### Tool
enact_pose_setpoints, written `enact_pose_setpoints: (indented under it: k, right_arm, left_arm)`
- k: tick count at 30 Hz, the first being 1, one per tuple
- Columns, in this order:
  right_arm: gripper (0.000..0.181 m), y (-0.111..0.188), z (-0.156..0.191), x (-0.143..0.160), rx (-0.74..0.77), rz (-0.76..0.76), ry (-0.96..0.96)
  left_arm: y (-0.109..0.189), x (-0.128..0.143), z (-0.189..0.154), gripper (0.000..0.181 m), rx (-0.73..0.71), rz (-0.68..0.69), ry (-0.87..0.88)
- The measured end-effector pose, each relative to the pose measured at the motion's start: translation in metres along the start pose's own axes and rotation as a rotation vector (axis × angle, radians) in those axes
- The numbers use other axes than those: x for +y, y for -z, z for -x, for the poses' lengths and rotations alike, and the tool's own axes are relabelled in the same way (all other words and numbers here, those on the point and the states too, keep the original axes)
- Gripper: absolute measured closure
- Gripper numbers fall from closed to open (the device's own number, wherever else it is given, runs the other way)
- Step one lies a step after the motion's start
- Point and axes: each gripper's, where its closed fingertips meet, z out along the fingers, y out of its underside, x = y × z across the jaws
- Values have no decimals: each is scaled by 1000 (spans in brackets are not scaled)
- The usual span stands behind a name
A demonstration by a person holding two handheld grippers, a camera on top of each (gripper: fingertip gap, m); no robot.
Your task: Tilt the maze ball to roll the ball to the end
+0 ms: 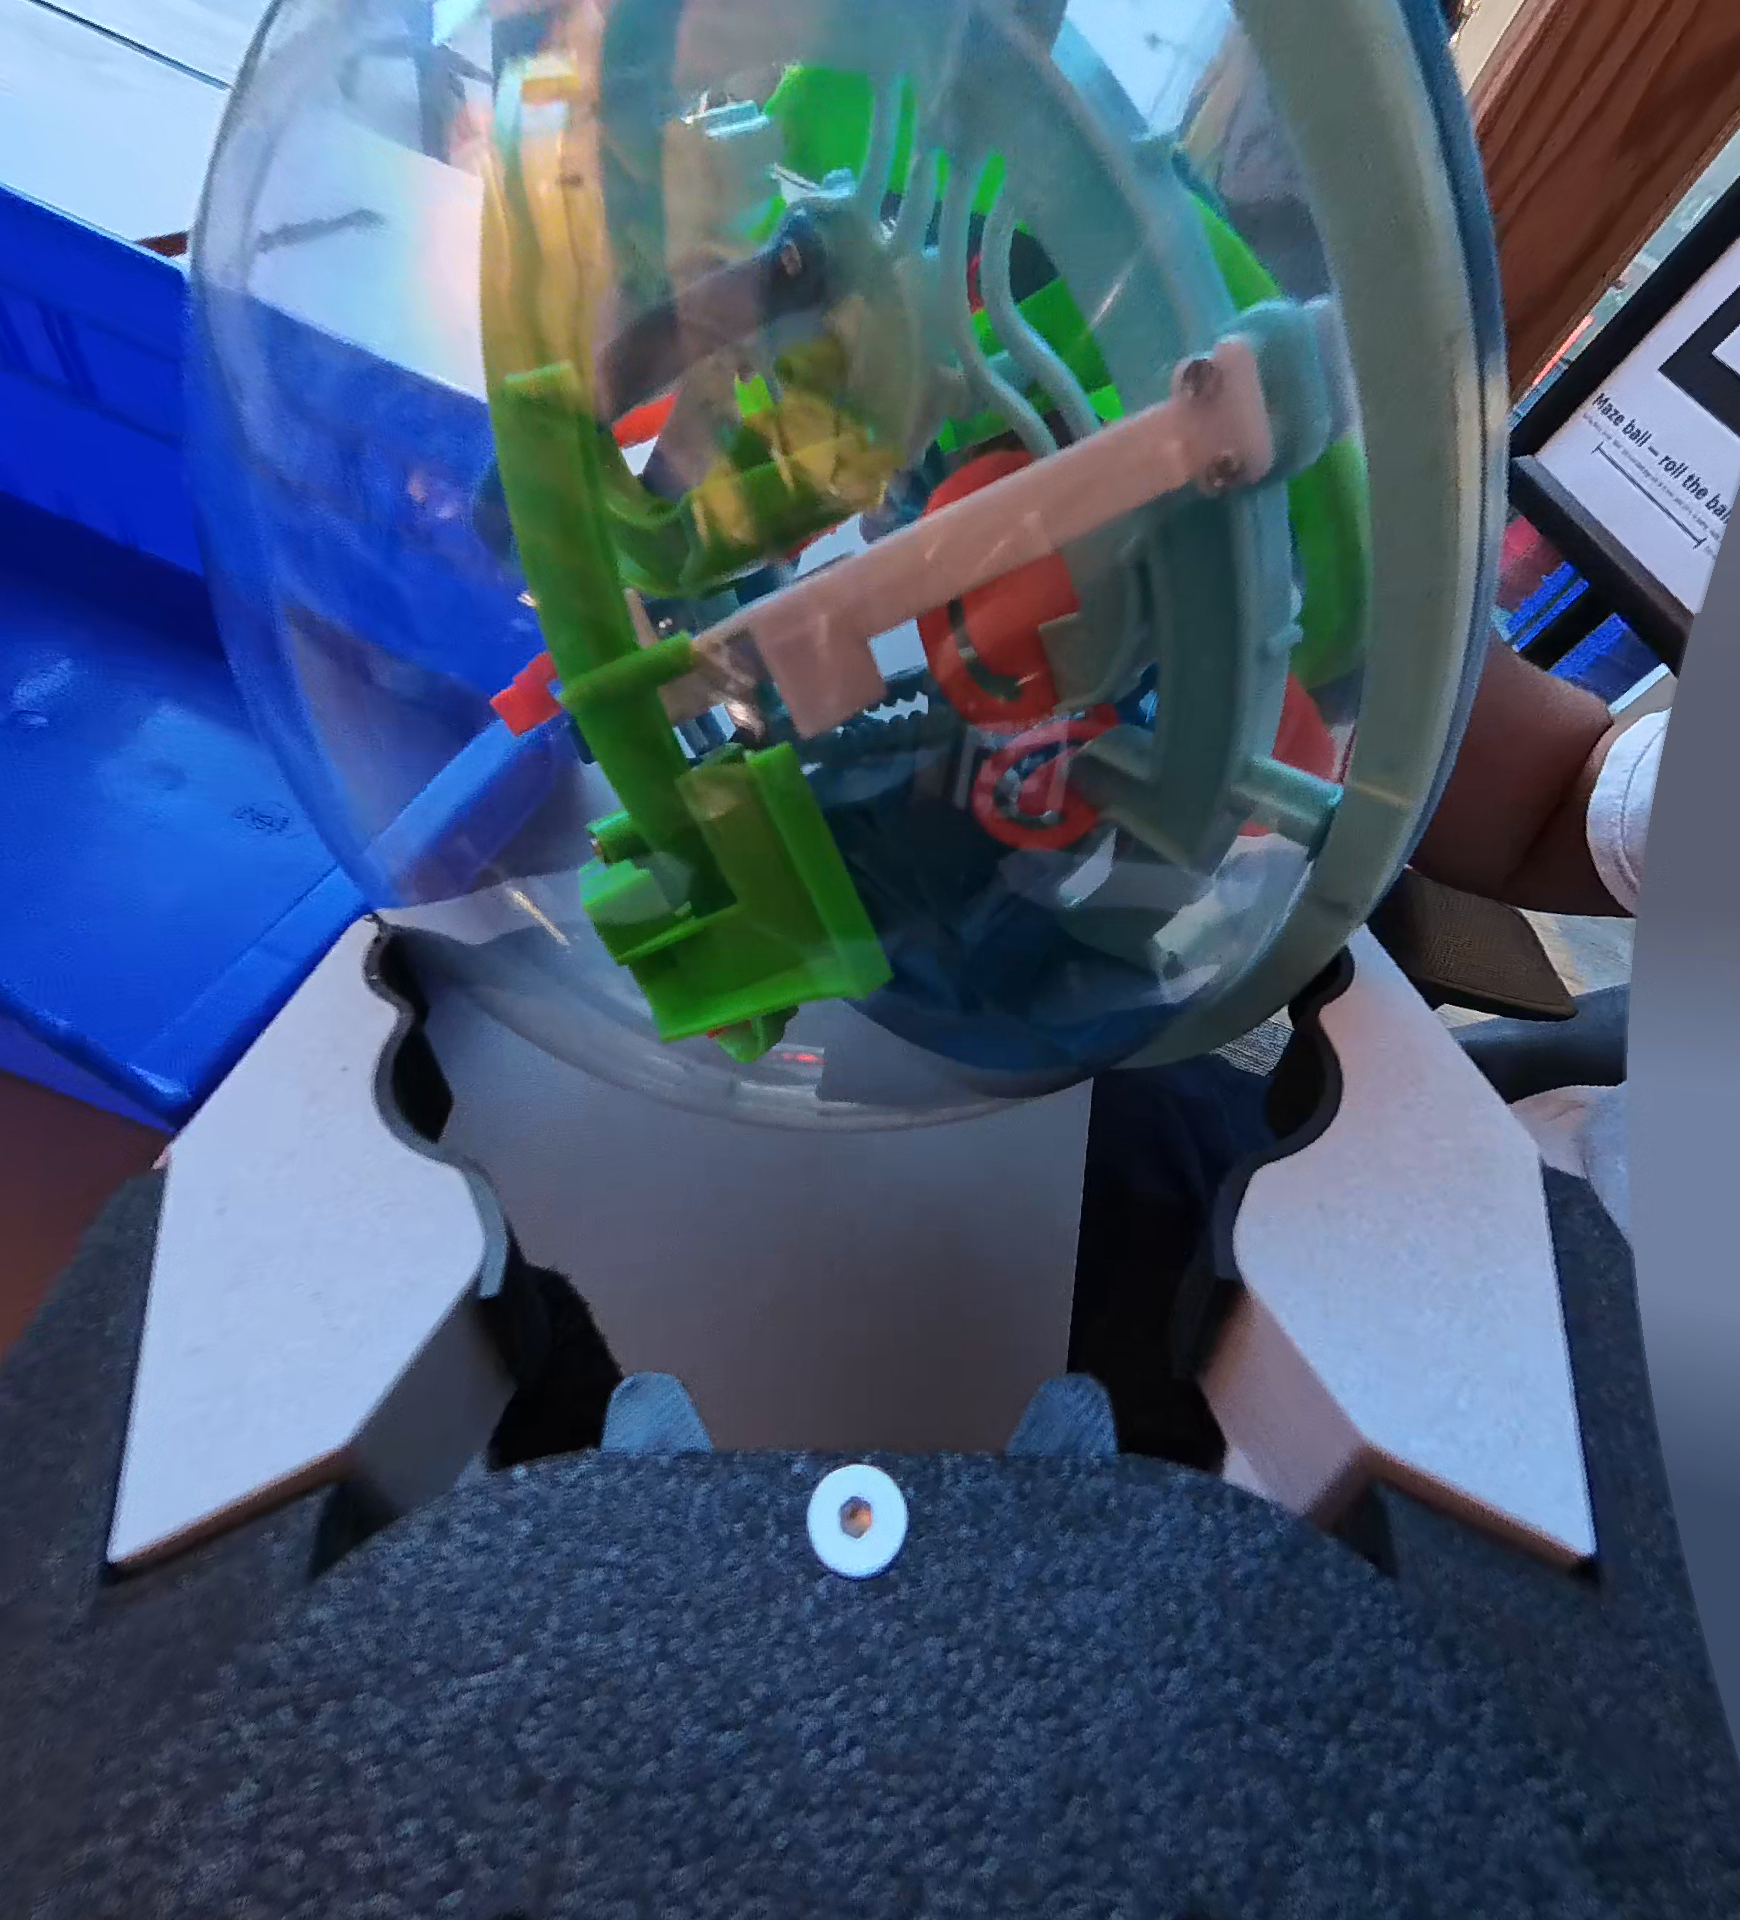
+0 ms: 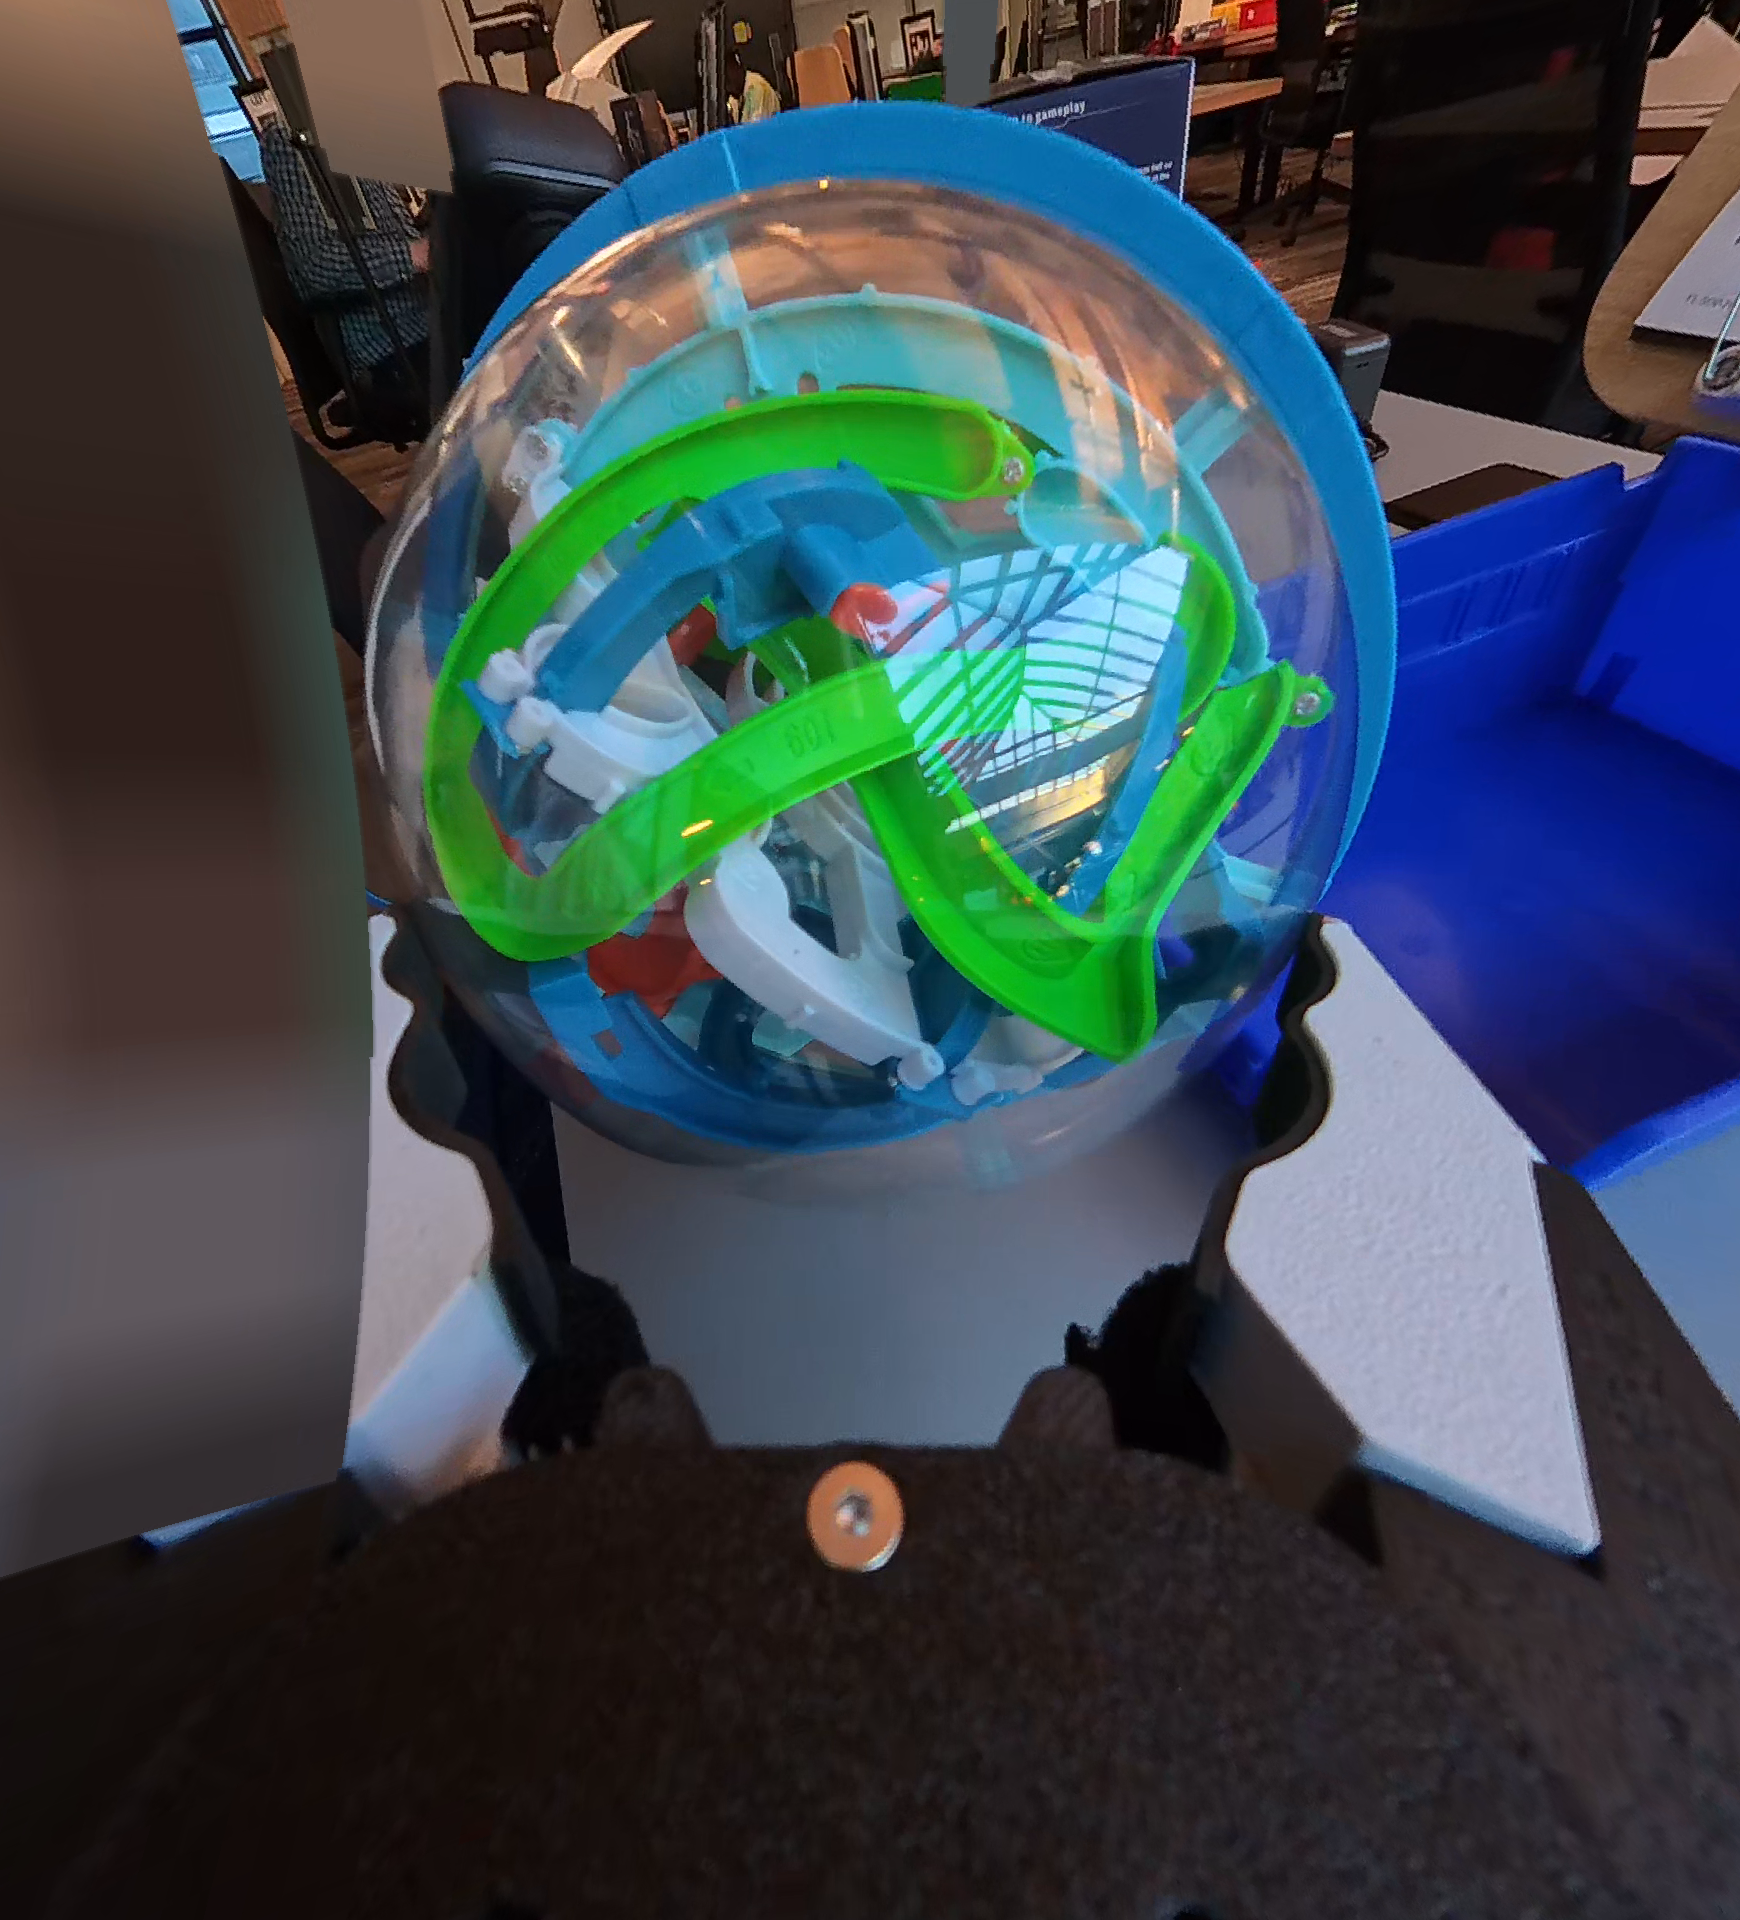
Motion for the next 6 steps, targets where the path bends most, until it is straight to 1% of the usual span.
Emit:
enact_pose_setpoints:
  k: [1, 6]
  right_arm:
    - [30, 0, 0, -1, 0, -3, 5]
    - [31, 0, 1, -4, -7, -15, 15]
  left_arm:
    - [0, 0, 0, 23, -2, 1, -3]
    - [3, -4, -1, 23, -17, 3, -18]
